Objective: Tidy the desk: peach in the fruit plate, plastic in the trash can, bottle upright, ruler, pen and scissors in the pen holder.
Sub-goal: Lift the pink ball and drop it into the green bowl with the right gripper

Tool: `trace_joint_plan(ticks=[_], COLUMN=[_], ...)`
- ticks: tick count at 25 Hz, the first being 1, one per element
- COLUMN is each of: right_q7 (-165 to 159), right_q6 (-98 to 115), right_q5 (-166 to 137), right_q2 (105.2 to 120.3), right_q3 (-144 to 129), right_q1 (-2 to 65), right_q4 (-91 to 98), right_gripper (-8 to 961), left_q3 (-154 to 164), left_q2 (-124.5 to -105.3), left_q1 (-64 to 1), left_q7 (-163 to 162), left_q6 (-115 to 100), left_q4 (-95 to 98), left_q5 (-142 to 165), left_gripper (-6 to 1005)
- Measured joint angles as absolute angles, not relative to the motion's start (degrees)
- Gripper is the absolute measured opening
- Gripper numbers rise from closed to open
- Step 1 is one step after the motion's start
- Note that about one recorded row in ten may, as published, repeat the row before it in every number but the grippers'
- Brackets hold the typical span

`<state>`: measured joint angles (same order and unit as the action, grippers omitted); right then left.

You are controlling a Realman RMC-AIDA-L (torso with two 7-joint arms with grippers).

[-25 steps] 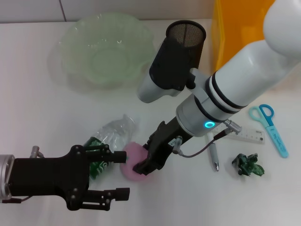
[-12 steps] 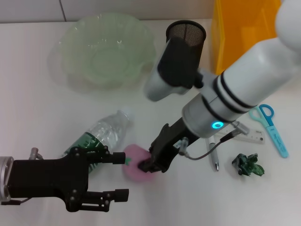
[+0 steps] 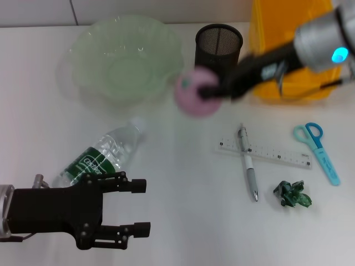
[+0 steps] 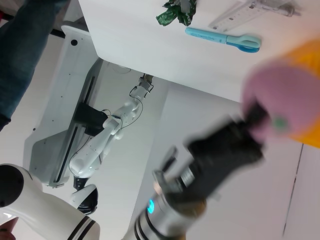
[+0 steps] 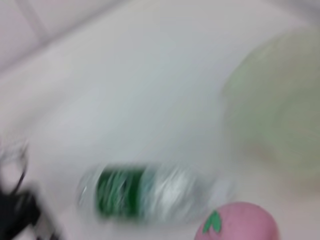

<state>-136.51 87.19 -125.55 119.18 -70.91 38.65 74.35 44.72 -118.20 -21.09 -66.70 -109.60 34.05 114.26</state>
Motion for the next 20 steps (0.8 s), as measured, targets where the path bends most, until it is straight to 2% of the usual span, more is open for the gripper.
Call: trace_joint_plan(ticks=[5, 10, 11, 12, 16, 20], right_q7=[-132.2, -124.7, -122.7, -122.7, -120.7, -120.1], right_q6=[77.6, 64.0, 59.2, 59.2, 52.2, 51.8], right_q5=[-120.1, -113.2, -111.9, -111.9, -111.9, -111.9], right_q2=[119.18, 119.33, 119.34, 119.34, 119.38, 119.47], right_q3=[-64.7, -66.5, -68.2, -68.2, -70.1, -70.7], right_q1=[40.3, 45.8, 49.7, 49.7, 57.1, 57.8], right_q4=[70.8, 60.1, 54.0, 54.0, 43.9, 43.1], right_gripper=[111, 73, 65, 77, 123, 317], left_q3=[44.4, 44.2, 44.2, 44.1, 44.1, 43.9], left_q2=[-118.2, -118.2, -118.22, -118.21, -118.21, -118.21], left_q1=[-20.8, -20.7, -20.7, -20.7, -20.7, -20.7], left_q7=[-66.7, -66.7, -66.7, -66.7, -66.7, -66.3], left_q6=[-109.6, -109.6, -109.6, -109.6, -109.5, -109.4], left_q4=[33.9, 33.9, 33.9, 33.9, 33.9, 33.9], left_q5=[114.3, 114.3, 114.3, 114.3, 114.3, 114.3], left_gripper=[785, 785, 785, 785, 785, 785])
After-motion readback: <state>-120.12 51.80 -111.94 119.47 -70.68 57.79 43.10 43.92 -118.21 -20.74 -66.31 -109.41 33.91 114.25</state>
